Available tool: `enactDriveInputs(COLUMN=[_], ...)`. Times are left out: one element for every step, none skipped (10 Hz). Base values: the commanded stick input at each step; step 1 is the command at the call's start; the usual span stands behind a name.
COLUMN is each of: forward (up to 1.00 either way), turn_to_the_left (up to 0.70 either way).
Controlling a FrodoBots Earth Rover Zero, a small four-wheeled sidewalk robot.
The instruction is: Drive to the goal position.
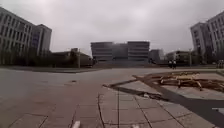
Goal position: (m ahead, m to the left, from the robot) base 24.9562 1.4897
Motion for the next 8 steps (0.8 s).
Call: enactDriveInputs(forward=[0.70,0.70,0.70,0.70,0.70,0.70,0.70,0.70], turn_to_the_left=[0.00,0.00,0.00,0.00,0.00,0.00,0.00,0.00])
